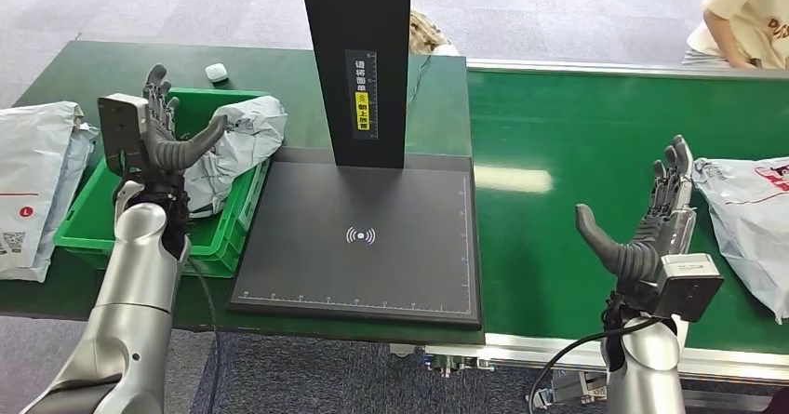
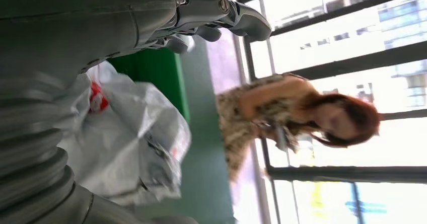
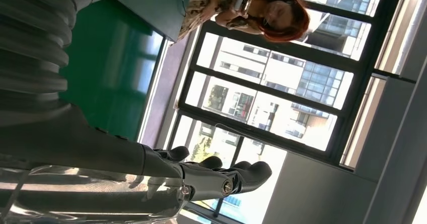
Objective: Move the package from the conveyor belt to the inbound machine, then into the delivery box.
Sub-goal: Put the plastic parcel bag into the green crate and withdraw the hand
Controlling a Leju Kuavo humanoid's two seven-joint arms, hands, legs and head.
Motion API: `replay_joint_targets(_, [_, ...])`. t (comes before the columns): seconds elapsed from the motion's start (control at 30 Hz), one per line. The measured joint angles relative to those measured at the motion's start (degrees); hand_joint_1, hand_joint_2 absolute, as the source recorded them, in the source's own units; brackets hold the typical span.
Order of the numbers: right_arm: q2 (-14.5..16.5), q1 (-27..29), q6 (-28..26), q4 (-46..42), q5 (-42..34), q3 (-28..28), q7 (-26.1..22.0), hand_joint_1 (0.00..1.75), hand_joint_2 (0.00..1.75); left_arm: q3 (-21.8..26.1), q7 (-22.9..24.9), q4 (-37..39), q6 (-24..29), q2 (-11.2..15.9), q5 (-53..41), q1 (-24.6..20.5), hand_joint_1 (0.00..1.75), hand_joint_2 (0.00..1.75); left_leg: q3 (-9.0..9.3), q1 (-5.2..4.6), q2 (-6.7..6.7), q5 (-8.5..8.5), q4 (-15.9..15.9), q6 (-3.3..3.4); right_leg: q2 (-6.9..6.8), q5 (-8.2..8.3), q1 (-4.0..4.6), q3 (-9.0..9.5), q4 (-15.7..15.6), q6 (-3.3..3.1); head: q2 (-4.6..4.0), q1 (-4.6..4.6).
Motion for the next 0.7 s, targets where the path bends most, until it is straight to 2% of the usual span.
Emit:
replay_joint_targets(0.1, [0.0, -0.3, 0.9, 0.3, -0.4, 0.3, 0.4, 0.0, 1.75, -0.6, -2.1, -4.2, -3.1, -0.5, 7.4, 2.7, 0.0, 1.75, 0.01, 0.0, 0.0, 0.0, 0.0, 0.0, 0.0, 0.0, 0.01, 0.0, 0.0, 0.0, 0.0, -0.01])
replay_joint_targets(0.23, [0.0, -0.6, 3.9, 1.1, -1.7, 1.4, 2.4, 0.0, 1.75, -2.4, -3.1, -7.6, -7.9, -1.1, 12.7, 5.9, 0.0, 1.75, 0.01, 0.0, -0.02, 0.0, 0.0, -0.01, -0.04, 0.0, 0.03, 0.02, 0.0, 0.0, 0.0, 0.0])
replay_joint_targets(0.4, [0.0, -1.7, 10.8, 5.5, -3.4, 4.0, 11.8, 0.0, 1.75, -5.4, -3.8, -8.4, -16.0, -2.7, 20.6, 10.6, 0.0, 1.75, 0.01, 0.0, 0.01, -0.01, 0.0, -0.01, 0.02, -0.01, 0.0, 0.02, 0.0, 0.0, 0.0, 0.01])
replay_joint_targets(0.47, [0.1, -2.3, 12.8, 8.4, -4.0, 5.1, 13.8, 0.0, 1.75, -6.4, -4.3, -8.1, -18.9, -3.5, 23.6, 12.3, 0.0, 1.75, -0.01, 0.0, -0.02, -0.01, 0.0, 0.0, -0.03, -0.01, -0.01, 0.01, 0.0, 0.01, 0.0, 0.01])
replay_joint_targets(0.7, [0.5, -2.6, 15.7, 13.7, -4.5, 7.4, 14.4, 0.0, 1.75, -8.2, -4.9, -7.0, -22.1, -5.7, 27.9, 16.9, 0.0, 1.75, -0.04, 0.0, -0.03, -0.05, 0.0, 0.0, -0.05, -0.05, 0.0, -0.01, 0.0, 0.01, 0.0, 0.0])
